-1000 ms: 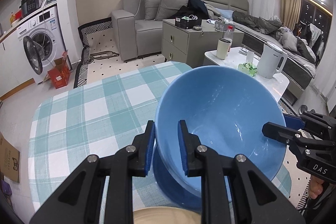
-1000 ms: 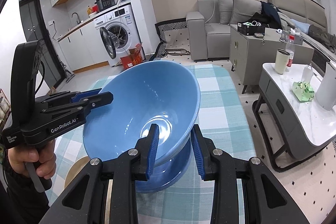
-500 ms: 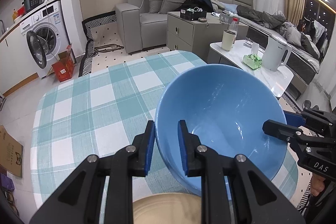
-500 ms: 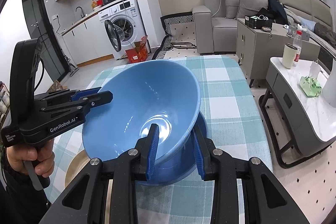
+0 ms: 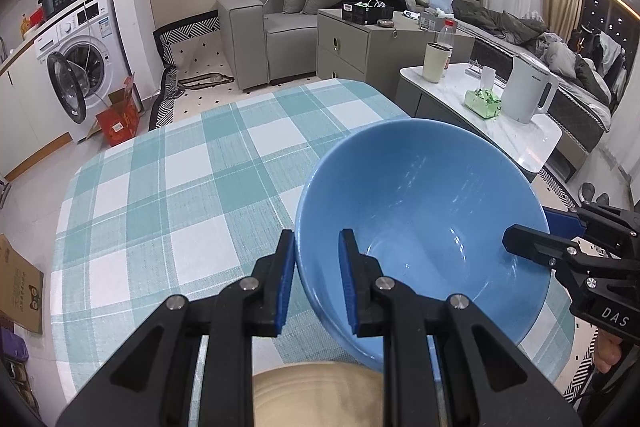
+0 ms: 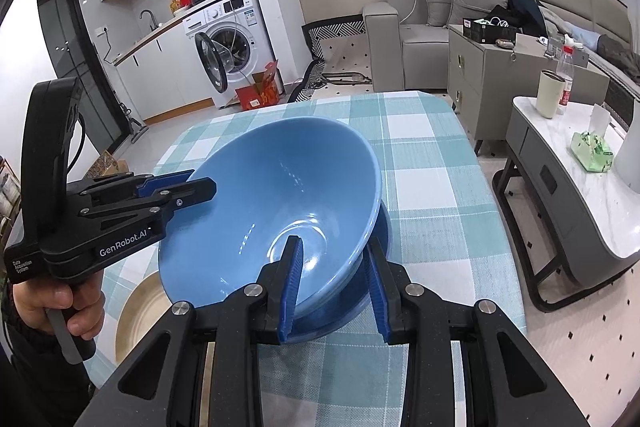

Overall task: Organize plates and bowls
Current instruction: 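Lower the light blue bowl into the darker blue bowl with both grippers, then open both grippers to release the light blue bowl, then close both grippers on the rim of the stacked blue bowls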

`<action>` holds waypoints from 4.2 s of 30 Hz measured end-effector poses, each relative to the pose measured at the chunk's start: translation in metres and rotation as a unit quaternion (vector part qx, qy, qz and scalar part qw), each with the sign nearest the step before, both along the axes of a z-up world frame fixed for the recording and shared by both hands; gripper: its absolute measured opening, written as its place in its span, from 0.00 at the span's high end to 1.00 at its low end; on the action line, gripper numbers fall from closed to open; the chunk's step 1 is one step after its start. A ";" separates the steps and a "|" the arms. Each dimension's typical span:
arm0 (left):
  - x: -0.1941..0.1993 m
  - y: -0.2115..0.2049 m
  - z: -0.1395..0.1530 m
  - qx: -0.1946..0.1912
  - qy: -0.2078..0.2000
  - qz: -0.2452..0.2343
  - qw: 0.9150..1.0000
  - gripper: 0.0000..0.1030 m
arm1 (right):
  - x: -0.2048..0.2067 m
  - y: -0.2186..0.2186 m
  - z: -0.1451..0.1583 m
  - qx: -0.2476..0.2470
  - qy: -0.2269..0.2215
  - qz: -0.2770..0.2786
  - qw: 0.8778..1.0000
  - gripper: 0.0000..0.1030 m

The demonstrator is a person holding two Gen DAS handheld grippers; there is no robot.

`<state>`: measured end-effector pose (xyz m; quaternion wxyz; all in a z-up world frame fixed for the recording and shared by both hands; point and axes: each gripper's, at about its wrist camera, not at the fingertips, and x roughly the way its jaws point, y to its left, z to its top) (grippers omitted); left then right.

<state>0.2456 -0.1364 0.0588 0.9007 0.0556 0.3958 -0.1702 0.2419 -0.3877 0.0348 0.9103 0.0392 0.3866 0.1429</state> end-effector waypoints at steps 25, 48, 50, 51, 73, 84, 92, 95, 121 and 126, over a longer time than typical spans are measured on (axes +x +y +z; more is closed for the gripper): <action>0.007 -0.010 -0.023 0.032 0.015 0.001 0.999 0.81 | 0.002 0.013 -0.020 -0.051 0.005 -0.009 0.999 0.69; 0.005 -0.008 -0.025 0.027 0.015 -0.008 0.999 0.78 | 0.000 0.022 -0.031 -0.113 -0.008 -0.005 0.994 0.67; 0.005 -0.006 -0.026 0.025 0.017 -0.009 0.999 0.77 | 0.000 0.022 -0.032 -0.114 -0.009 -0.004 0.993 0.62; 0.005 -0.005 -0.026 0.024 0.018 -0.008 1.000 0.76 | 0.000 0.023 -0.033 -0.115 -0.008 -0.001 0.993 0.61; -0.007 0.010 -0.017 -0.010 -0.002 0.001 1.000 0.08 | -0.002 -0.006 -0.034 -0.053 -0.013 -0.018 0.998 0.03; -0.001 0.012 -0.025 -0.029 0.013 0.000 0.999 0.00 | 0.001 -0.016 -0.042 -0.004 0.005 -0.016 1.000 0.01; 0.000 0.009 -0.031 -0.030 0.023 -0.003 0.999 0.00 | 0.003 -0.015 -0.050 0.004 0.017 -0.016 1.000 0.01; 0.001 0.008 -0.035 -0.029 0.028 -0.004 0.999 0.00 | 0.004 -0.016 -0.052 0.010 0.021 -0.017 1.000 0.01; 0.021 0.010 -0.055 -0.053 0.078 0.002 0.996 0.00 | 0.027 -0.023 -0.076 0.092 0.080 -0.003 0.993 0.01; 0.021 0.008 -0.057 -0.065 0.087 -0.017 0.994 0.00 | 0.034 -0.022 -0.083 0.115 0.100 0.000 0.988 0.01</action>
